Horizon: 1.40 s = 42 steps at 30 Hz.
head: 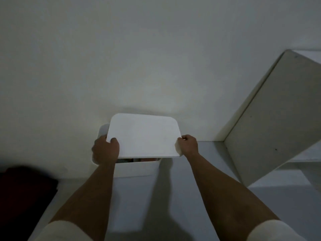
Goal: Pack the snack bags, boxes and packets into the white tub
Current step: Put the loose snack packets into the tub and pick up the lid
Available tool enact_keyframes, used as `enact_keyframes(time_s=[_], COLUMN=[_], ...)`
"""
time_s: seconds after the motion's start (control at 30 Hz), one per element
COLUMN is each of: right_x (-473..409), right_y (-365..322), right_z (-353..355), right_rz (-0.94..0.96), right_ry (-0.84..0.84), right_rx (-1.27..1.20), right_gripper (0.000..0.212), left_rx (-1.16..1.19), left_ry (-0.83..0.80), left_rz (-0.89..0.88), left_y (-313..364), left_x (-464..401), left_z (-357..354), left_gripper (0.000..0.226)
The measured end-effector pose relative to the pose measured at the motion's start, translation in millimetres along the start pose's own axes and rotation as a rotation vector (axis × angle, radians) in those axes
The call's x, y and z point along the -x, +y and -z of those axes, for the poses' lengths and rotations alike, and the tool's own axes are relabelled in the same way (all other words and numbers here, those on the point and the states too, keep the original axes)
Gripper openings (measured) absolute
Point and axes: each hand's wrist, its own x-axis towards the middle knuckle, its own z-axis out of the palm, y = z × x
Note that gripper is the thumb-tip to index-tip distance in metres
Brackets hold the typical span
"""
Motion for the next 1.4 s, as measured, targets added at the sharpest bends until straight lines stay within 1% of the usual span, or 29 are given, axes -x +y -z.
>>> enact_keyframes(time_s=[0.1, 0.17, 0.23, 0.33, 0.5, 0.6, 0.8, 0.9, 0.97, 1.03, 1.1, 1.17, 1.27, 1.37, 1.4], right_x=[2, 3, 3, 7, 9, 11, 19, 25, 30, 31, 27, 23, 20, 23, 22], right_y=[-10, -11, -8, -4, 0, 6, 12, 5, -4, -10, -9, -6, -1, -5, -6], right_z=[-35, -56, -72, -86, -99, -102, -111, -117, -122, -125, -125, -125, -130, -127, -126], right_rz=[0.017, 0.022, 0.018, 0.012, 0.040, 0.078, 0.068, 0.124, 0.123, 0.118, 0.074, 0.010, -0.020, -0.041, -0.049], right_ry=[-0.087, -0.133, -0.147, -0.111, -0.039, 0.008, 0.097, 0.179, 0.209, 0.203, 0.194, 0.162, 0.115, 0.124, 0.131], right_rx=[0.036, 0.062, 0.066, 0.032, 0.002, -0.002, -0.139, -0.194, -0.232, -0.229, -0.223, -0.164, -0.063, -0.112, -0.132], right_gripper=[0.023, 0.023, 0.021, 0.023, 0.036, 0.034, 0.029, 0.024, 0.023, 0.029, 0.035, 0.036, 0.044, 0.034, 0.033], left_rx=[0.016, 0.053, 0.075, 0.089, 0.103, 0.104, 0.088, 0.112, 0.125, 0.120, 0.115, 0.116, 0.114, 0.122, 0.129], left_ry=[0.020, -0.012, -0.053, -0.092, -0.109, -0.114, -0.101, -0.103, -0.099, -0.104, -0.106, -0.103, -0.098, -0.096, -0.098], left_rz=[0.111, 0.126, 0.132, 0.153, 0.175, 0.126, 0.069, 0.068, 0.079, 0.088, 0.105, 0.117, 0.134, 0.158, 0.156], left_y=[-26, -47, -64, -79, -97, -102, -106, -107, -107, -107, -107, -105, -102, -101, -102], left_x=[-26, -42, -56, -71, -80, -81, -87, -87, -89, -90, -91, -91, -90, -91, -91], left_z=[13, 16, 16, 11, 1, -5, -12, -14, -15, -16, -17, -18, -18, -17, -17], left_gripper=[0.040, 0.045, 0.045, 0.041, 0.041, 0.042, 0.042, 0.040, 0.039, 0.039, 0.039, 0.038, 0.038, 0.039, 0.039])
